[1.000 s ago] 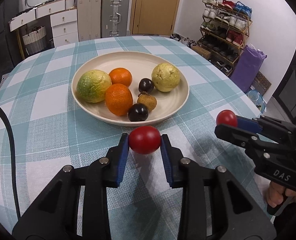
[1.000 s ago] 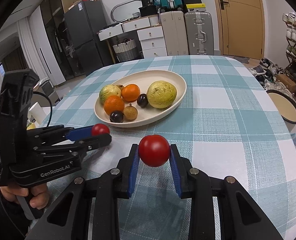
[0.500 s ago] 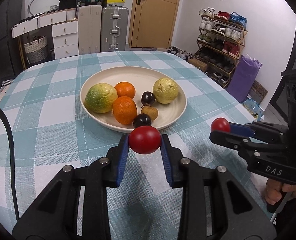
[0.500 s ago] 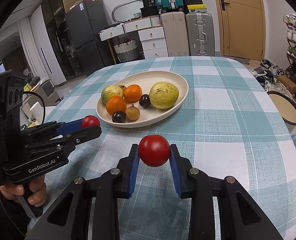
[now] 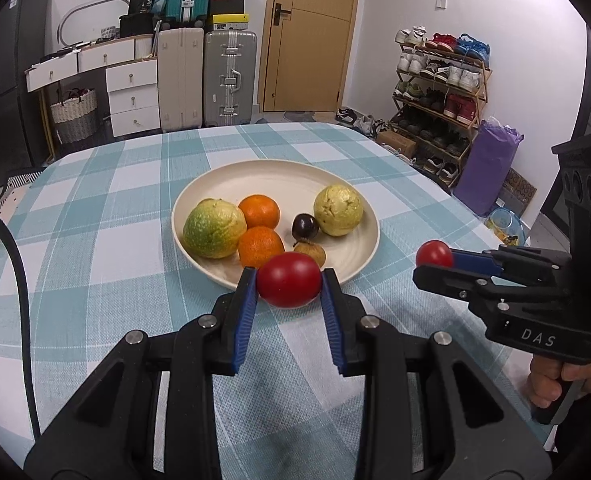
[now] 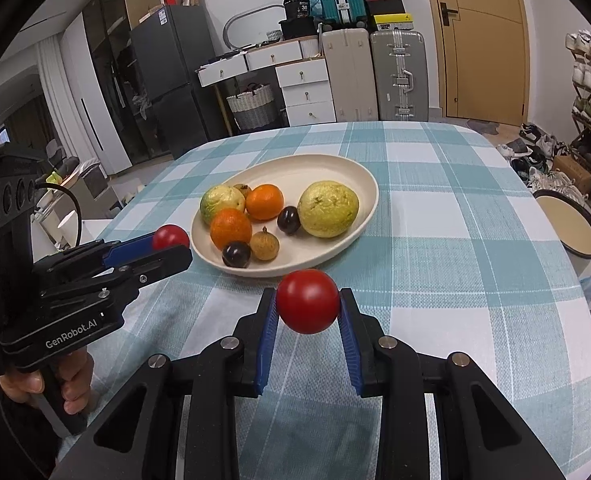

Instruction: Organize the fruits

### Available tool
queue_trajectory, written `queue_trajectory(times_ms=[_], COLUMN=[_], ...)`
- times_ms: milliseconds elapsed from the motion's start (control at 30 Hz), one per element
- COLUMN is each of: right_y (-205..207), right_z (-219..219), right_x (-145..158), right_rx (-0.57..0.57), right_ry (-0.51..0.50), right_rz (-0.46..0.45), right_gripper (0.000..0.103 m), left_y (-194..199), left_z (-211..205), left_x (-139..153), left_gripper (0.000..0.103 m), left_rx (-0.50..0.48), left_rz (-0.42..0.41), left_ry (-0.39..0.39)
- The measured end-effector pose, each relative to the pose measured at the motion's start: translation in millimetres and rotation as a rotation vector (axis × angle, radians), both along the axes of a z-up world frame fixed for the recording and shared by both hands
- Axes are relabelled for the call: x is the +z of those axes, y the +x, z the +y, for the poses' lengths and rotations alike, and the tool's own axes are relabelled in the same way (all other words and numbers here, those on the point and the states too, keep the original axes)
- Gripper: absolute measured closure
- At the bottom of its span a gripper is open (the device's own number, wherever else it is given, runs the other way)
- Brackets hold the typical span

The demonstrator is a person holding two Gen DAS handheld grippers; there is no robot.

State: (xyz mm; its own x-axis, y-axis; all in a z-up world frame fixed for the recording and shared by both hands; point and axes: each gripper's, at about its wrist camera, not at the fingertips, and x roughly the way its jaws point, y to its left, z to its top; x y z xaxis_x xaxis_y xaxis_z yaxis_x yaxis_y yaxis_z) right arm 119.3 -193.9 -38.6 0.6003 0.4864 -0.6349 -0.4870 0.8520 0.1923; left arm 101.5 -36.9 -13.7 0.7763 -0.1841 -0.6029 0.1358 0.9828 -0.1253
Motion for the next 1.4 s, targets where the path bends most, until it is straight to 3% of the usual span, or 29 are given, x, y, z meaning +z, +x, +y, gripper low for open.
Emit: queue_trajectory(times_ms=[900, 1133, 1200, 1300, 1333, 1367, 1400], right_y=[47, 43, 41, 37, 35, 33, 32], right_z=[28, 22, 20, 16, 15, 12, 11], right_x=[-3, -1, -1, 1, 2, 2, 3], right_rx=[0.004, -0.014, -0.017, -0.026, -0.028, -0.032, -0.03], right_ry=[-0.015, -0.015, -0.021, -0.025, -0.021, -0.016, -0.013], right_rz=[0.015, 0.006, 0.002, -0.013, -0.017, -0.021, -0.023], right_gripper=[0.072, 0.063, 0.062, 0.057, 0.054, 0.052, 0.048], left_y=[46, 42, 39, 36, 33, 31, 28], left_z=[-20, -13, -12, -12, -12, -11, -11], left_x=[-7, -5, -5, -4, -3, -3, -2], left_gripper=[0.074, 0.072, 0.067, 0.038, 0.022, 0.013, 0.011], left_rx=[-0.023, -0.012, -0.015, -0.011, -0.009, -0.007, -0.004], left_rz=[-0.015, -0.032, -0.033, -0.043, -0.047, -0.048, -0.049], left_ry=[0.021, 0.016, 0.015, 0.037, 0.046, 0.05, 0.053])
